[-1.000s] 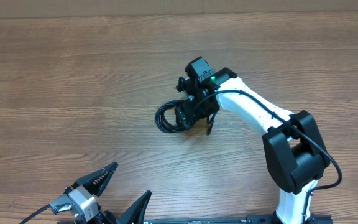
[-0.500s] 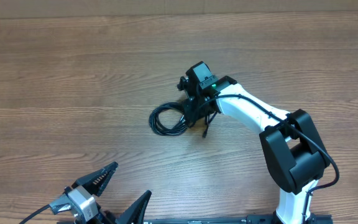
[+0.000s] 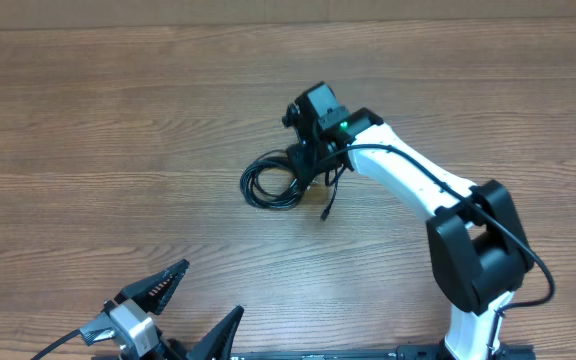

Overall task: Untangle cables
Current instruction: 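Lift the coil with the right gripper toward the left gripper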

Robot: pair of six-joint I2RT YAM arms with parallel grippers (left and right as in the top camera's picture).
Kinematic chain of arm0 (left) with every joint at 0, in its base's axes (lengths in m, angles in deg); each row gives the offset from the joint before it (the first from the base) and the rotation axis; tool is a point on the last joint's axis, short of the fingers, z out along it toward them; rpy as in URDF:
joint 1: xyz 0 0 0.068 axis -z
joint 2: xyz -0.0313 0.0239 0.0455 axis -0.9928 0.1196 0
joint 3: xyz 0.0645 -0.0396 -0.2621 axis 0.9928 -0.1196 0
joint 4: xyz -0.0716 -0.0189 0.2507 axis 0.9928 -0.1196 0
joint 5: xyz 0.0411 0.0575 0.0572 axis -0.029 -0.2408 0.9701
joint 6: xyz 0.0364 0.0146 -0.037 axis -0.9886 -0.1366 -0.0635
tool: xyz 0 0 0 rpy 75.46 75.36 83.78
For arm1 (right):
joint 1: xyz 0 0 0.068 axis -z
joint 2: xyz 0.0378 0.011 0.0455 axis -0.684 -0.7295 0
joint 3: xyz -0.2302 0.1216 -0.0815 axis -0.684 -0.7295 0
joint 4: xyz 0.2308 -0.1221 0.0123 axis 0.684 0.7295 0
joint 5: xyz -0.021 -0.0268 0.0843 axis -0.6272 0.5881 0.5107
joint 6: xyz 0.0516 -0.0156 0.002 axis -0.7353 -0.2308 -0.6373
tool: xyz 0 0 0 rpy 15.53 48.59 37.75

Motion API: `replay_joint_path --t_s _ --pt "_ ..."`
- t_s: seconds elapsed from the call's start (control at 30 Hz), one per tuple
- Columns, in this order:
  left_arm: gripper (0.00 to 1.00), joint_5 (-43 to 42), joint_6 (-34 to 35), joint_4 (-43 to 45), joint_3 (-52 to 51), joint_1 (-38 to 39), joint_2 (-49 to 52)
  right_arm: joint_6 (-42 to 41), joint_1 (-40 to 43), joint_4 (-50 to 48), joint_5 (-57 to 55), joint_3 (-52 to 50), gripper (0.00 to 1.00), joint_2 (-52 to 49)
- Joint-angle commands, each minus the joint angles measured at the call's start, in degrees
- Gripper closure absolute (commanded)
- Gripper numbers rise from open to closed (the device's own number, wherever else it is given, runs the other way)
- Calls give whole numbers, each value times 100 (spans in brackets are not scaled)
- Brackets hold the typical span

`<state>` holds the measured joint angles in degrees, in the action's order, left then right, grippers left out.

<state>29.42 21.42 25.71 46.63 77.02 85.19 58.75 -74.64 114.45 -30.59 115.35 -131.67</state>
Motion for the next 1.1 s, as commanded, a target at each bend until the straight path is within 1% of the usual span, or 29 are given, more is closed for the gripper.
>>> replay_joint_path --t_s 0.0,0.07,0.2,0.53,0.6,0.63,0.67,0.7,0.73,0.87,0.93,0.97,1.0,1.07 --pt "1 107 -483 -157 -203 13 68 -20 11 177 -42 459 96 664" --pt "0 103 -605 -210 -396 13 68 -20 11 457 -109 608 96 907" --pt "1 142 -605 -136 -769 13 68 -22 11 874 -212 684 96 1401" --pt "0 638 -592 -120 -1261 13 68 -20 9 1502 -208 713 96 2404" --pt "24 1019 -319 -153 -1294 13 68 -20 9 1600 -179 713 96 2573" --pt "26 1255 -42 -201 -1294 13 68 -17 4 1633 -138 710 96 2651" --pt "25 1469 273 -247 -1294 13 68 -15 4 1665 -101 713 96 2726" --pt "19 1600 505 -273 -1294 13 68 -15 4 1690 -96 713 96 2789" --pt "17 1705 675 -295 -1294 13 70 11 4 1720 -96 713 96 2855" --pt "16 1849 1368 -358 -1294 13 140 361 4 1923 -70 713 96 3016" --pt "15 1755 1329 -380 -1294 13 212 553 -2 2044 70 713 96 3045" --pt "10 1626 1132 -374 -1294 13 262 684 -4 2124 251 713 96 3051" --pt "7 1475 876 -367 -1294 13 310 782 -11 2186 396 713 96 3060" --pt "3 1117 48 -374 -1294 13 444 916 -37 2280 590 713 96 3075"
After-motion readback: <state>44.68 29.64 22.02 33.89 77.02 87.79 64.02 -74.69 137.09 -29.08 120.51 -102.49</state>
